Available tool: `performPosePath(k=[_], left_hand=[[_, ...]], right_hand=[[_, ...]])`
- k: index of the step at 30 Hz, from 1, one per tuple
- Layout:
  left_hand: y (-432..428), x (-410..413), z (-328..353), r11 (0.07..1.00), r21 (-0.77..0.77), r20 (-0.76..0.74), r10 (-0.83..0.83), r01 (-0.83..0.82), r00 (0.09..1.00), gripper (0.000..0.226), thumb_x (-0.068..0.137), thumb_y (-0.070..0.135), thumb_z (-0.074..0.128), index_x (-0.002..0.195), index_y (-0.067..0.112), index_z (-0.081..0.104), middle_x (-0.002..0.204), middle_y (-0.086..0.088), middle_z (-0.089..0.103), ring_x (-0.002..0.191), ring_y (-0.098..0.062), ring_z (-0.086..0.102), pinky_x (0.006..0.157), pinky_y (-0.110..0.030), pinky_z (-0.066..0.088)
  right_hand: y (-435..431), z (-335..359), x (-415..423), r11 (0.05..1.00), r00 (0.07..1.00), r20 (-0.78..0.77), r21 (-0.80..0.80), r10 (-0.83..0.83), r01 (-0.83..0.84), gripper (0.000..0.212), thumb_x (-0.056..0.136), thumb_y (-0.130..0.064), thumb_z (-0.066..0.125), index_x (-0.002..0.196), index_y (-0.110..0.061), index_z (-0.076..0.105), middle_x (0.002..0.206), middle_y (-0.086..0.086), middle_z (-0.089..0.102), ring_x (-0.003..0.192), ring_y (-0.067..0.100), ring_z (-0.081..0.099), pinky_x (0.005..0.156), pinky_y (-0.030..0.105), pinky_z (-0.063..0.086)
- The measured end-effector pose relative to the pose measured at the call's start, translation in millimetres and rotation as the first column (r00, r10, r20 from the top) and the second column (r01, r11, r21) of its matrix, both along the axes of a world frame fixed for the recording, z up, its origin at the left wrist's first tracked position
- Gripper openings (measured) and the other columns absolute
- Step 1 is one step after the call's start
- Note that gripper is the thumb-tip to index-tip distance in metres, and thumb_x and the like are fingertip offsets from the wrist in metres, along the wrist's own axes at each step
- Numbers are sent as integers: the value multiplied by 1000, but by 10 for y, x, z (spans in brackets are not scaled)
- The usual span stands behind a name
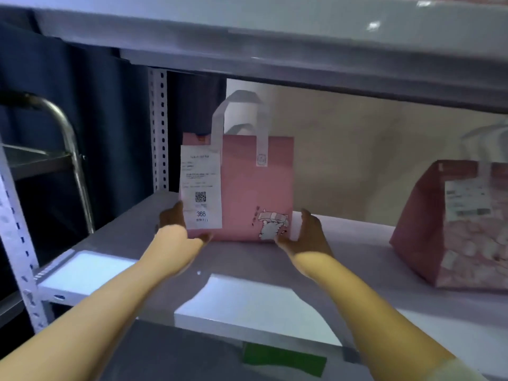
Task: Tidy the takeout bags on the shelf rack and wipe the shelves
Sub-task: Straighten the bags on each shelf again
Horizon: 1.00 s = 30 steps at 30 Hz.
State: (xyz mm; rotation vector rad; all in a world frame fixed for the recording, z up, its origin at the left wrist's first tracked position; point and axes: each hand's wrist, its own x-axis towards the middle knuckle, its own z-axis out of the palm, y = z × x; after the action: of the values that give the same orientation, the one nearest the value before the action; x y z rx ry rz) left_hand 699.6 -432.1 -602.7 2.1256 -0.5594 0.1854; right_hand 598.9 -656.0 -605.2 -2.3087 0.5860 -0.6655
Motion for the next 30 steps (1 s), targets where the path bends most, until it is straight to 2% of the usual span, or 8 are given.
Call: performPosePath(k=[3, 6, 10, 17, 19, 21, 26, 30], left_hand=[[-7, 88, -68, 999, -18, 1, -33, 33, 999, 69, 76, 28, 71, 134, 24, 33, 130, -10, 48, 115, -30, 50, 98, -45, 43], [-33, 168, -128, 996, -59, 2, -71, 71, 997, 72, 78, 26, 70, 137, 25, 28, 131, -9, 48, 114, -27, 52, 100, -42, 42], [-46, 230, -193, 992, -80, 6, -96, 96, 995, 69, 79, 27, 69, 136, 26, 30, 126, -7, 50, 110, -26, 53, 97, -44, 43], [214, 282, -160, 995, -89, 1, -41, 41, 999, 69, 81, 29, 67, 139, 22, 31, 131, -7, 49, 113, -25, 52, 99, -43, 43], [324, 284, -155, 996, -82, 14, -24, 25, 1000, 64, 82, 30, 66, 137, 22, 34, 130, -7, 50, 111, -24, 53, 98, -42, 43], [435, 273, -168, 997, -78, 14, 5, -4, 1000, 58, 83, 31, 65, 133, 21, 38, 126, -6, 55, 107, -23, 56, 94, -40, 45], [629, 229, -225, 996, -66, 16, 61, -60, 998, 45, 81, 34, 66, 117, 16, 46, 116, -4, 60, 99, -21, 59, 85, -41, 50], [685, 173, -249, 992, -90, 25, 91, -89, 996, 42, 80, 36, 66, 112, 22, 42, 116, -5, 54, 97, -20, 56, 83, -40, 49]], right_hand=[[12, -92, 89, 998, 999, 10, 36, 42, -42, 60, 72, -29, 69, 122, -17, 36, 125, 3, 41, 112, 23, 46, 80, 28, 35], [-17, -127, 140, 991, 995, 7, 84, 104, -105, 60, 69, -28, 72, 117, -15, 38, 120, 2, 49, 110, 22, 51, 88, 33, 42], [17, -116, 122, 975, 981, 17, 105, 194, -195, 37, 71, -21, 71, 96, -36, 49, 98, -18, 61, 87, -6, 57, 65, 8, 40], [233, -52, -22, 976, 980, 44, 86, 195, -198, 24, 76, -22, 68, 77, -39, 51, 83, -26, 59, 83, 2, 60, 67, 16, 43], [301, -65, -77, 973, 976, 54, 85, 209, -213, 21, 77, -25, 67, 83, -39, 53, 87, -22, 63, 89, 9, 62, 74, 25, 48], [370, -87, -129, 967, 970, 52, 82, 237, -240, 21, 77, -30, 67, 94, -36, 56, 90, -16, 68, 88, 8, 64, 73, 28, 52], [539, -141, -252, 943, 946, 104, 101, 307, -317, 24, 77, -25, 67, 94, -37, 55, 87, -26, 67, 80, -10, 62, 65, 9, 45], [607, -143, -294, 937, 940, 119, 106, 320, -333, 25, 79, -27, 67, 96, -38, 53, 92, -21, 65, 80, -12, 59, 64, 9, 44]])
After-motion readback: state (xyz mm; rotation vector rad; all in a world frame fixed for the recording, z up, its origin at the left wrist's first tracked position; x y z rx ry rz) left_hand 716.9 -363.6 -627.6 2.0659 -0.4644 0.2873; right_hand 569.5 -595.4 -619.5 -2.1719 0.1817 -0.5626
